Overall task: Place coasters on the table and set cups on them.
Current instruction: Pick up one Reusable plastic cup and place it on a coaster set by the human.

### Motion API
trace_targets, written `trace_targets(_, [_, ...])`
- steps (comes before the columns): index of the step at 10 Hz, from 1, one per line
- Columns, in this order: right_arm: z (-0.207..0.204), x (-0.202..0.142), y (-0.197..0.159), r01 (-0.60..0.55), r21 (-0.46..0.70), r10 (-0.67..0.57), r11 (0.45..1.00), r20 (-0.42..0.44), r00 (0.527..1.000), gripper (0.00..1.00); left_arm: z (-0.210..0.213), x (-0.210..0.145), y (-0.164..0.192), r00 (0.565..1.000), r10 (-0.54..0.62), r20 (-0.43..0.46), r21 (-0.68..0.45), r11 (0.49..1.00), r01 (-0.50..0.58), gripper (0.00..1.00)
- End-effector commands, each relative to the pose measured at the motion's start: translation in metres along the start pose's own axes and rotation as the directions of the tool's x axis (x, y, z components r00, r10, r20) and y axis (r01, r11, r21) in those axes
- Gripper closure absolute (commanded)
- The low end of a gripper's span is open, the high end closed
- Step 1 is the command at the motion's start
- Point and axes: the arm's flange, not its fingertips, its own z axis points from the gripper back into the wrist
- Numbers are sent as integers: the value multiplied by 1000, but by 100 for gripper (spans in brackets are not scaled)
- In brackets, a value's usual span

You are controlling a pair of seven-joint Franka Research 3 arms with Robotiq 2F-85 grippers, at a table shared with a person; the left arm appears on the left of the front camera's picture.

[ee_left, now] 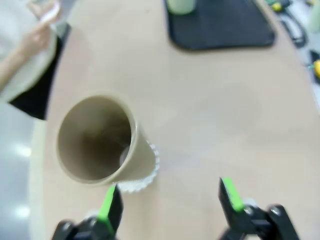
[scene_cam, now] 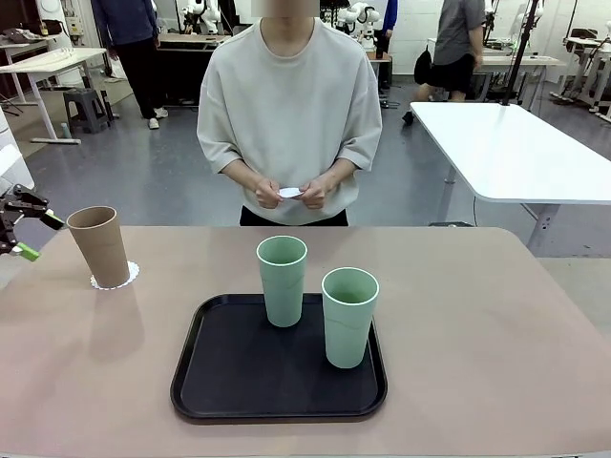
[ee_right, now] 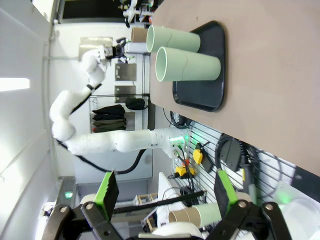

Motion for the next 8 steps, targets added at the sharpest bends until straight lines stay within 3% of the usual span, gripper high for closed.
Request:
trace_targets(1, [0, 0, 0, -3, 10, 3, 1000, -1, 1000, 0, -2, 64, -54, 980, 13, -200, -30, 999, -19, 0])
trace_targets(2, [0, 0, 0, -3, 10, 3, 1000, -1, 1000, 0, -3, 81, -68, 964, 40, -264, -38, 998, -52, 0])
trace_targets(5, [0, 0, 0, -3, 10, 3, 1000, -1, 1000, 0, -4, 119, -99, 942, 172, -289, -1, 984, -180, 0])
trace_targets(8, [0, 0, 0, -3, 10, 3, 1000, -1, 1000, 0, -11, 149, -102, 885, 376, -276, 255, 916, -310, 0])
